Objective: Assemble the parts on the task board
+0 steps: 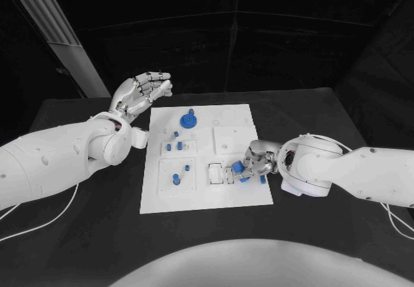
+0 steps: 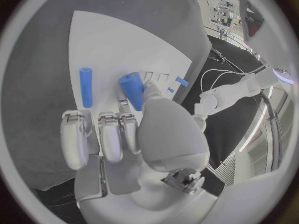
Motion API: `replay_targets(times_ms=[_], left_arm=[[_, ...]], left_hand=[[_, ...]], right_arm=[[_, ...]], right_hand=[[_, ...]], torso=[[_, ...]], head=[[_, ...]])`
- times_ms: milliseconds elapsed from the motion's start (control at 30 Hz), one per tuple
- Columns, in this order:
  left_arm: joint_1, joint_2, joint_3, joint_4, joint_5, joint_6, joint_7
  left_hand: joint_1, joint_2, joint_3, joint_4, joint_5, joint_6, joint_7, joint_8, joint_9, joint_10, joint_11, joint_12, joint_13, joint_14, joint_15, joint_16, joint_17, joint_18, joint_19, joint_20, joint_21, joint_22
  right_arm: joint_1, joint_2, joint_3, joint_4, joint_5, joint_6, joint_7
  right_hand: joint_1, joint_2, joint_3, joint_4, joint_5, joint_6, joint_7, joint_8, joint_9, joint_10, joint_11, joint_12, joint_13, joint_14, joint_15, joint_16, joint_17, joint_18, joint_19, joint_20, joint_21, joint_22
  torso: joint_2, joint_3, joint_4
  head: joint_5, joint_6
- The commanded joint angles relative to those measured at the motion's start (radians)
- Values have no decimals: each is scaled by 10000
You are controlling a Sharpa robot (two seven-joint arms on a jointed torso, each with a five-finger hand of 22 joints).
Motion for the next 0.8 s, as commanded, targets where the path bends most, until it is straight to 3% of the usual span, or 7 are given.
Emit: replay_targets(times_ms=[33,267,500,800], left_arm=[[14,9,7,8,31,117,1439],[13,62,7,-33,31,138,1422],[12,95,7,-62,31,149,1413],[10,114,7,-102,31,168,1399]], left_hand=[[-2,70,-61,26,51,-53,1424,38,-16,-79,-1,44,-11,-81,-14,69,-10,-164,40,-15,-58,-12],[-1,78,-74,27,51,-66,1425,54,-20,-88,-1,64,-14,-91,-12,86,-32,-167,33,-15,-63,-15],[-1,78,-74,27,51,-66,1425,54,-20,-88,-1,64,-14,-91,-12,86,-32,-167,33,-15,-63,-15],[-1,83,-80,28,50,-72,1425,61,-21,-92,0,73,-16,-94,-12,94,-42,-169,30,-15,-66,-16]], right_arm=[[-35,-170,-35,144,1134,-1031,1083],[-22,-493,-27,376,2270,-1463,2010],[-17,-459,-25,323,3288,-1300,2411],[-16,-325,-25,190,4281,-950,2642]], right_hand=[[289,450,1653,-1545,171,167,-46,80,44,1078,1,25,2631,1039,94,24,2633,-74,1033,84,32,2635],[247,403,1750,-1554,405,231,-45,10,15,1078,7,25,2631,1039,97,24,2633,-74,1033,98,32,2635],[224,408,1769,-1537,452,245,-39,-6,9,1078,11,25,2631,1039,94,24,2633,-74,1033,100,32,2635],[-25,375,1752,-1341,577,252,-18,-119,-36,1078,32,25,2631,1039,93,24,2633,-74,1033,112,32,2635]], torso=[[-4,-8,-3],[-5,-12,6],[-8,-16,24],[-10,-21,9]], head=[[55,1],[75,1],[34,1],[76,1]])
